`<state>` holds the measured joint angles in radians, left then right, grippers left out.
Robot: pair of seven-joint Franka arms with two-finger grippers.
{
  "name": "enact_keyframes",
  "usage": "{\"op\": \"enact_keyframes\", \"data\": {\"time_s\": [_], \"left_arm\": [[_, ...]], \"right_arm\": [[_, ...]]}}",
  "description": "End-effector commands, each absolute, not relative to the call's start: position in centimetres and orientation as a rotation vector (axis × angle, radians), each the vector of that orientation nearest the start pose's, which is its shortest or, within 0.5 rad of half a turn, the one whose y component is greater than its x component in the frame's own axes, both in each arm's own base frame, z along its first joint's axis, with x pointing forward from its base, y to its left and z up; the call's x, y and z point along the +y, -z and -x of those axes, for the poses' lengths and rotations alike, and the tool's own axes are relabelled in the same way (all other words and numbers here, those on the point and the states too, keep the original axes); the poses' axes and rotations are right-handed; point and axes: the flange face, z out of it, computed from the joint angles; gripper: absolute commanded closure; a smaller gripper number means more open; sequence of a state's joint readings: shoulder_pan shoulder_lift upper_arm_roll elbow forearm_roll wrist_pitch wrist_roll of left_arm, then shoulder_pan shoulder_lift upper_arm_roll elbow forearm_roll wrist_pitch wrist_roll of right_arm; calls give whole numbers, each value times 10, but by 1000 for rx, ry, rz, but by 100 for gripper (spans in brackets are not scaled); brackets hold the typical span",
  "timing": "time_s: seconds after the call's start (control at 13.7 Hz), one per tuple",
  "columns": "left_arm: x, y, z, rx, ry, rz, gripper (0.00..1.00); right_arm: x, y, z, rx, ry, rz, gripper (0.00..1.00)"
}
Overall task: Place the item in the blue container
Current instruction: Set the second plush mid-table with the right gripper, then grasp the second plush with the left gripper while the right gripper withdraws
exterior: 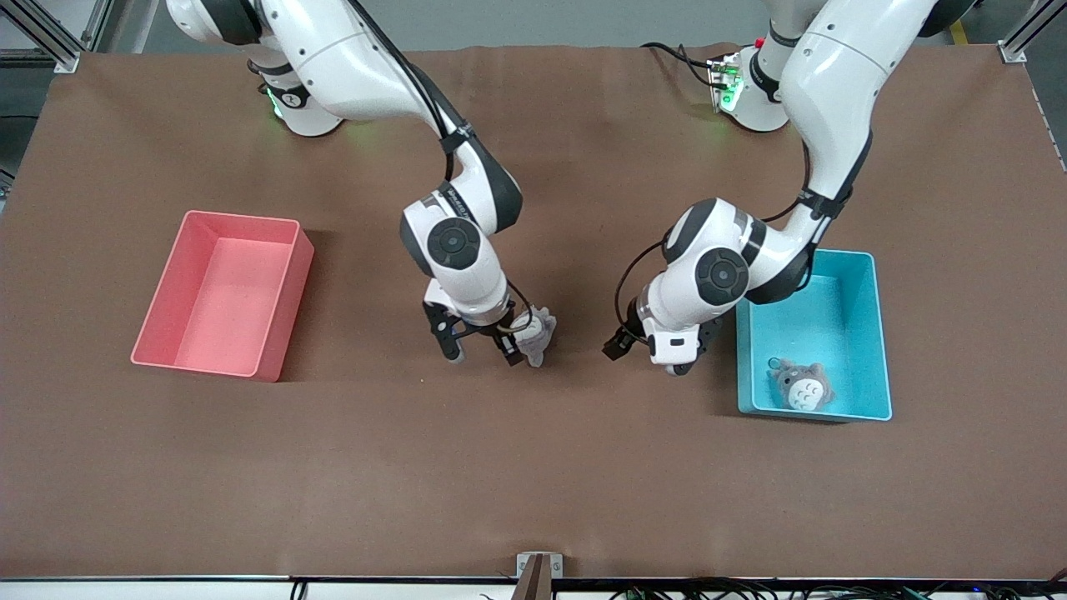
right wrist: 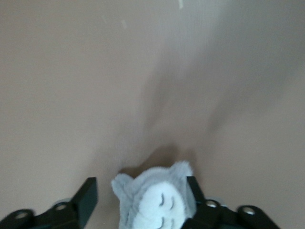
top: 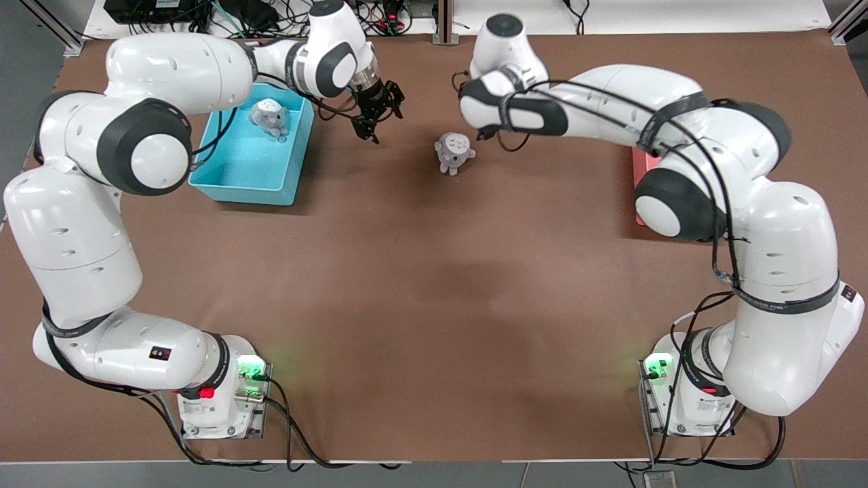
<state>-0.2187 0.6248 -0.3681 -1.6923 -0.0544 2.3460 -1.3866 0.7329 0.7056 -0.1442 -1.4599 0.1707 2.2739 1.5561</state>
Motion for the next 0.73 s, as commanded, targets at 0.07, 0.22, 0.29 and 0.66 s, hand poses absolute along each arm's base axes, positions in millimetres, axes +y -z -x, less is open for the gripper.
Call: {"op": "enact_keyframes", "data": {"time_s": [0.07,0.22,0.29,0.66], "left_arm": [[-403,-254,-575,-1726,-263,2972,0],[-431,-246,-566,-1784,-249,3002,0],[-442,-243,-564,-1799,-259,3004,0],[-493,-221,-547,-1898,-287,3006,0]], "right_arm": [[318,-369,-619,1203,-113,2858,0],[258,-398,-625,1017,-195,2948,0],[229,-409,-625,905,-228,2983,0],[79,-453,-621,440,-293,3131,0]]}}
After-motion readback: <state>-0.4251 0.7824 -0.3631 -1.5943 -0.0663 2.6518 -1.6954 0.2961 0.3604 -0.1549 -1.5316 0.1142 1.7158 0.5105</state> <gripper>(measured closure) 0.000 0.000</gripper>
